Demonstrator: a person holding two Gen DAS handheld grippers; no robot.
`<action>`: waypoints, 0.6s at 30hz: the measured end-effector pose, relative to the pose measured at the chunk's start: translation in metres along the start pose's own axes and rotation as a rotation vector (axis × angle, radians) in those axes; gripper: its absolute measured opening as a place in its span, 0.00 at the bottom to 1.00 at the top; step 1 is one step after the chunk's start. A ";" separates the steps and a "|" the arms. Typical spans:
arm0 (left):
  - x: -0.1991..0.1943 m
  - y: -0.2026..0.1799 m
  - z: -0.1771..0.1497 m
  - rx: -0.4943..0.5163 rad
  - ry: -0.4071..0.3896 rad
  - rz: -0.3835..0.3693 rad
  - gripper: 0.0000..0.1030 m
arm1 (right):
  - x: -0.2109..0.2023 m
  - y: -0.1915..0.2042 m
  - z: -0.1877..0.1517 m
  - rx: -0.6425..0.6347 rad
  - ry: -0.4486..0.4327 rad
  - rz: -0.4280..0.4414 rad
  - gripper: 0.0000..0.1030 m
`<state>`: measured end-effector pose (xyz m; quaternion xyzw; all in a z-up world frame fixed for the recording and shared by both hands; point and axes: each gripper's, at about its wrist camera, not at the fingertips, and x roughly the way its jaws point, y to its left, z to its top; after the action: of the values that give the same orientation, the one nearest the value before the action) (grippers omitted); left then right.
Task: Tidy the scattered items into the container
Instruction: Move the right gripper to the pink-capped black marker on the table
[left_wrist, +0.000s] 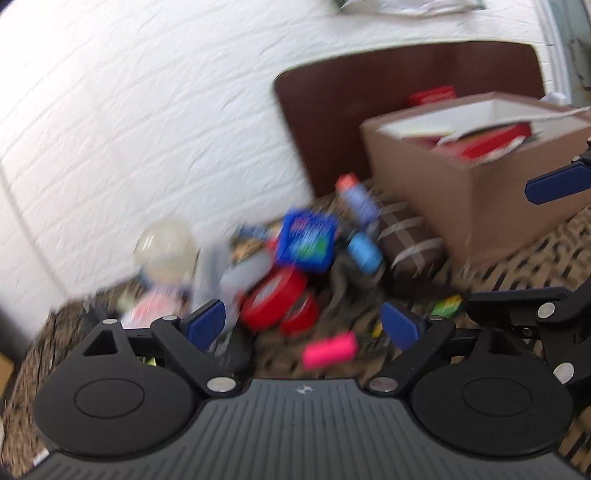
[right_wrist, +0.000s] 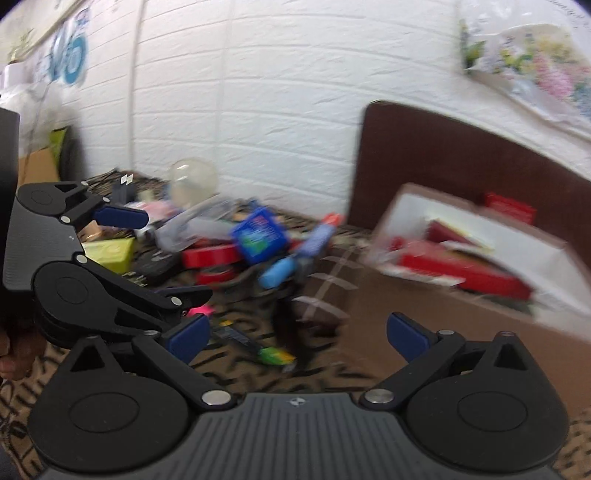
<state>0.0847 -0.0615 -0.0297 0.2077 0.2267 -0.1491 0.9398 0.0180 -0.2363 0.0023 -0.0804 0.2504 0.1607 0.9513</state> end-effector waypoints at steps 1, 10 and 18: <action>0.002 0.005 -0.008 -0.021 0.023 0.005 0.91 | 0.006 0.009 -0.005 0.000 0.007 0.022 1.00; 0.017 0.019 -0.040 -0.059 0.079 -0.003 0.97 | 0.045 0.034 -0.031 -0.003 0.066 0.091 1.00; 0.017 0.026 -0.032 0.088 0.022 -0.023 0.97 | 0.070 0.025 -0.016 -0.173 0.059 0.262 1.00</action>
<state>0.0976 -0.0271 -0.0557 0.2480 0.2325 -0.1674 0.9254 0.0598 -0.1977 -0.0482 -0.1332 0.2720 0.3022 0.9039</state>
